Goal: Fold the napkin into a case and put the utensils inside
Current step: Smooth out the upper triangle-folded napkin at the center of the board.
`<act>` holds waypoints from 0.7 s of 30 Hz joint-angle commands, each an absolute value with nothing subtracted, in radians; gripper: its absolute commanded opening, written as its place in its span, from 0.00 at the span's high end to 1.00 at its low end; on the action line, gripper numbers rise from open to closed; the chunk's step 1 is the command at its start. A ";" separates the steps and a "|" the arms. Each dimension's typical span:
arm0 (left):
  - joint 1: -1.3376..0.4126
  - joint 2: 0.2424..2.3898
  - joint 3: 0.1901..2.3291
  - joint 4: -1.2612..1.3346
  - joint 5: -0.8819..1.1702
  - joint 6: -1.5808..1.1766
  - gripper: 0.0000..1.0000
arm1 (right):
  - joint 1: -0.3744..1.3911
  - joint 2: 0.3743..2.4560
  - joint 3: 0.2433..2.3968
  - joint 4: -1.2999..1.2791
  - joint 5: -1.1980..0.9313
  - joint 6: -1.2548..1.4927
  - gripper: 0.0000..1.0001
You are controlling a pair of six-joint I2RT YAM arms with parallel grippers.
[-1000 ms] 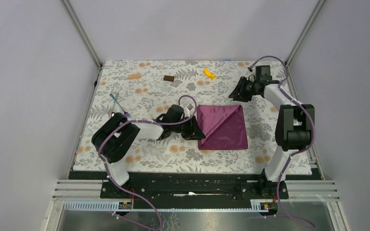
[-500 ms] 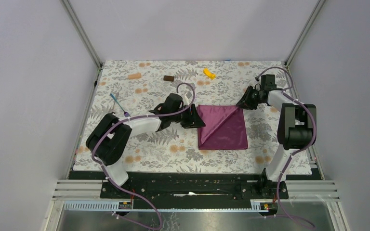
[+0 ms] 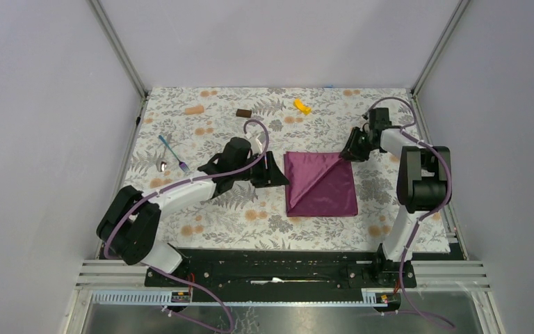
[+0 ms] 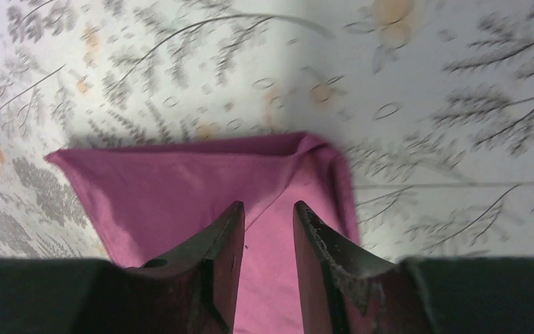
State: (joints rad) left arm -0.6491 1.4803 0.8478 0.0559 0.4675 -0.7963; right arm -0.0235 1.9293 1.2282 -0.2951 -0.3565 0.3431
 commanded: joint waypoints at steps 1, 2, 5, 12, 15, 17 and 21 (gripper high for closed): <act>-0.658 1.538 0.886 0.060 0.524 -0.758 0.52 | 0.064 1.767 1.257 -0.382 -0.320 0.335 0.60; -0.664 1.566 0.900 0.066 0.535 -0.759 0.53 | 0.075 1.746 1.231 -0.362 -0.376 0.362 0.59; -0.690 1.643 0.918 0.168 0.592 -0.798 0.66 | 0.102 1.705 1.103 -0.202 -0.594 0.484 0.59; -0.704 1.790 0.929 0.256 0.579 -0.824 0.89 | 0.118 1.741 0.979 -0.010 -0.777 0.581 0.67; -0.704 1.816 0.917 0.256 0.551 -0.804 0.91 | 0.117 1.767 0.952 0.049 -0.814 0.583 0.70; -0.704 1.830 0.894 0.291 0.552 -0.814 0.92 | 0.118 1.789 0.946 0.058 -0.829 0.578 0.70; -0.704 1.855 0.825 0.390 0.580 -0.866 0.94 | 0.118 1.827 0.938 0.069 -0.828 0.567 0.71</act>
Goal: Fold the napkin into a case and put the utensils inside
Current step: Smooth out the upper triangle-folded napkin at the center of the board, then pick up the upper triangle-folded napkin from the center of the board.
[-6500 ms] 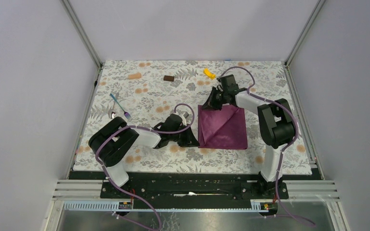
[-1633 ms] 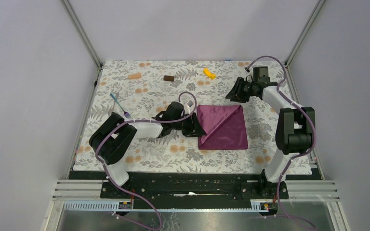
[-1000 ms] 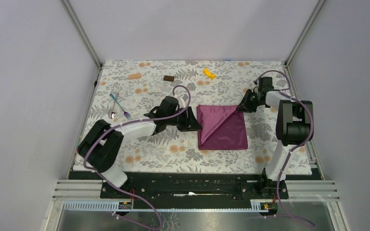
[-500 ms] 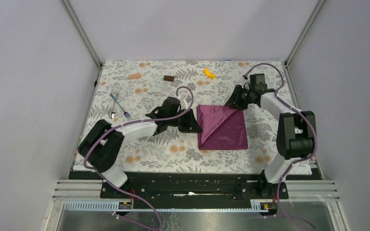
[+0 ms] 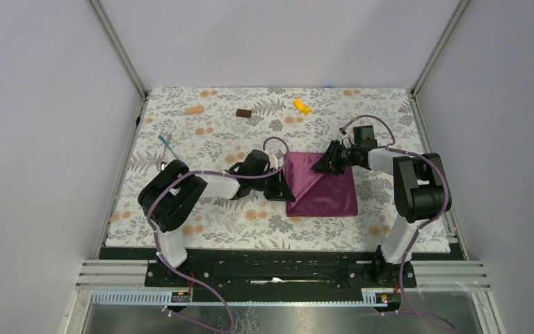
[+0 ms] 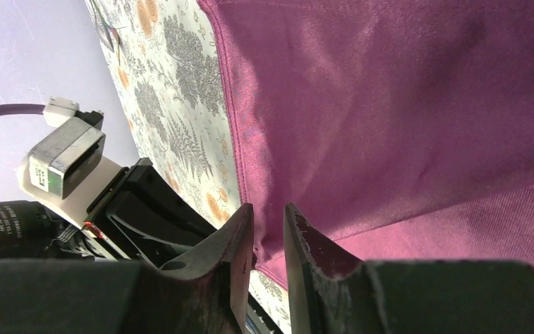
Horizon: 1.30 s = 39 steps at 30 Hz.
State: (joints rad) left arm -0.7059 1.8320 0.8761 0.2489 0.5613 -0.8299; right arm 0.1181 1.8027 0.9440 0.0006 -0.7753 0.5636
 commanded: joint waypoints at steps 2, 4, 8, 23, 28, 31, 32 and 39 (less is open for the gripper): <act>-0.704 1.857 0.786 0.440 0.589 -0.888 0.94 | 0.118 1.849 0.937 0.076 -0.824 0.565 0.72; -0.703 1.855 0.743 0.506 0.600 -0.912 0.95 | 0.117 1.872 0.933 0.084 -0.810 0.562 0.72; -0.705 1.855 0.667 0.594 0.611 -0.950 0.95 | 0.106 1.923 0.934 0.117 -0.813 0.569 0.73; -0.716 1.688 0.650 0.572 0.661 -0.946 0.71 | 0.092 1.769 1.037 -0.222 -0.633 0.411 0.63; -0.716 1.529 0.687 0.393 0.607 -0.881 0.58 | 0.154 1.590 0.964 -0.381 -0.443 0.404 0.48; -0.709 1.451 0.702 0.280 0.558 -0.842 0.55 | 0.158 1.500 0.846 -0.393 -0.388 0.455 0.48; -0.705 1.430 0.704 0.257 0.549 -0.831 0.54 | 0.156 1.474 0.813 -0.399 -0.353 0.472 0.50; -0.695 1.327 0.687 0.151 0.494 -0.790 0.50 | 0.132 1.395 0.663 -0.413 -0.105 0.542 0.90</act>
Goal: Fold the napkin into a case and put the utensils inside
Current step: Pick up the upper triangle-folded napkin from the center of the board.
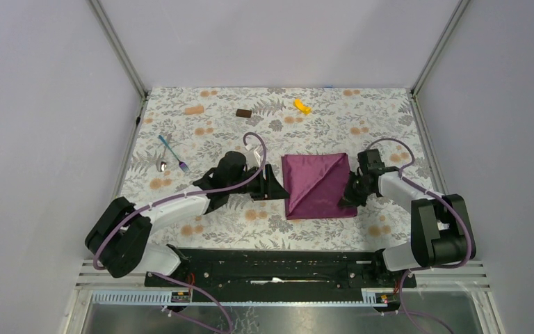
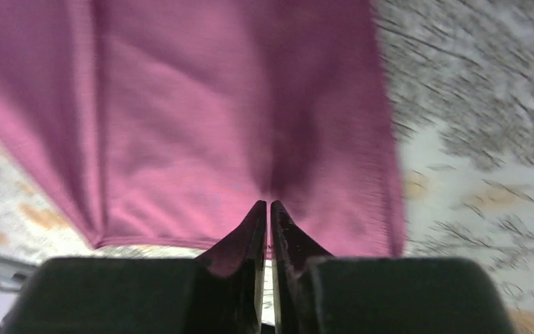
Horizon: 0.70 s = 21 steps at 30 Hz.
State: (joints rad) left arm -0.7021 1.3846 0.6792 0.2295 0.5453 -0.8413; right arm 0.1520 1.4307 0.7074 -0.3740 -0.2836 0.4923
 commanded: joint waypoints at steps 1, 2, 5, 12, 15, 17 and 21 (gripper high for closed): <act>-0.694 1.312 0.681 0.144 0.488 -0.789 0.50 | 0.123 1.398 0.653 -0.406 -0.090 0.544 0.91; -0.692 1.290 0.675 0.137 0.481 -0.790 0.50 | 0.115 1.407 0.645 -0.394 -0.060 0.543 0.91; -0.692 1.239 0.655 0.116 0.459 -0.789 0.50 | 0.099 1.466 0.649 -0.355 -0.015 0.523 0.91; -0.687 1.142 0.632 0.037 0.417 -0.762 0.49 | 0.103 1.560 0.798 -0.387 0.029 0.439 0.89; -0.683 1.111 0.616 0.022 0.400 -0.757 0.48 | 0.125 1.494 0.846 -0.470 0.066 0.396 0.83; -0.681 1.103 0.606 0.024 0.394 -0.756 0.48 | 0.155 1.439 0.860 -0.503 0.077 0.374 0.73; -0.680 1.149 0.614 0.051 0.424 -0.760 0.47 | 0.189 1.379 0.867 -0.495 -0.170 0.314 0.56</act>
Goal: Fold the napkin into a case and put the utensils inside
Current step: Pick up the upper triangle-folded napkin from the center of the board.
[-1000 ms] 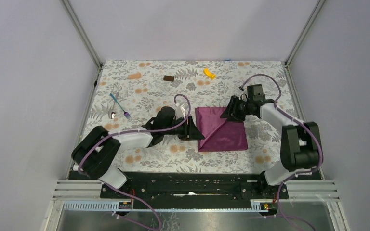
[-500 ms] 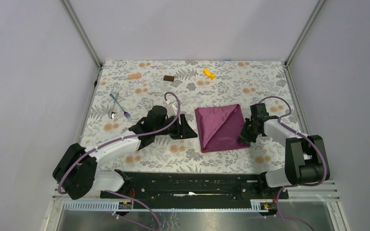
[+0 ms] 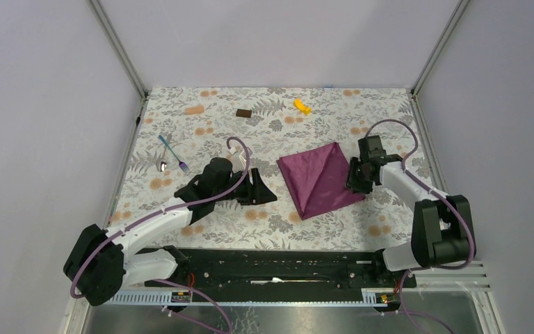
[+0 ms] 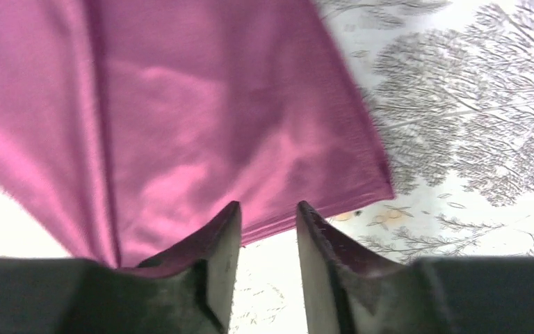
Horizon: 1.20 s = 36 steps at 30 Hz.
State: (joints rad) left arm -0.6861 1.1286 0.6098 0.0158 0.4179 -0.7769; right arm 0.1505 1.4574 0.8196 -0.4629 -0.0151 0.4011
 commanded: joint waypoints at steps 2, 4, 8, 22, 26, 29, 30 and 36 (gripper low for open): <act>-0.680 1.171 0.621 0.075 0.446 -0.771 0.47 | 0.259 1.361 0.875 -0.481 -0.253 0.275 0.43; -0.678 1.182 0.628 0.088 0.444 -0.779 0.46 | 0.376 1.347 0.894 -0.478 -0.197 0.239 0.29; -0.657 1.163 0.626 0.068 0.394 -0.810 0.43 | 0.549 1.357 0.924 -0.469 -0.132 0.214 0.18; -0.516 0.956 0.470 0.035 0.313 -0.917 0.36 | 0.812 1.636 1.135 -0.635 0.113 0.231 0.52; -0.514 0.961 0.462 0.052 0.322 -0.919 0.36 | 0.822 1.668 1.141 -0.633 0.094 0.223 0.53; -0.513 0.966 0.462 0.058 0.326 -0.918 0.36 | 0.832 1.689 1.141 -0.626 0.083 0.222 0.54; -0.512 0.967 0.460 0.060 0.326 -0.918 0.36 | 0.836 1.697 1.142 -0.623 0.081 0.223 0.58; -0.505 0.971 0.451 0.071 0.342 -0.918 0.36 | 0.843 1.729 1.143 -0.620 0.088 0.228 0.65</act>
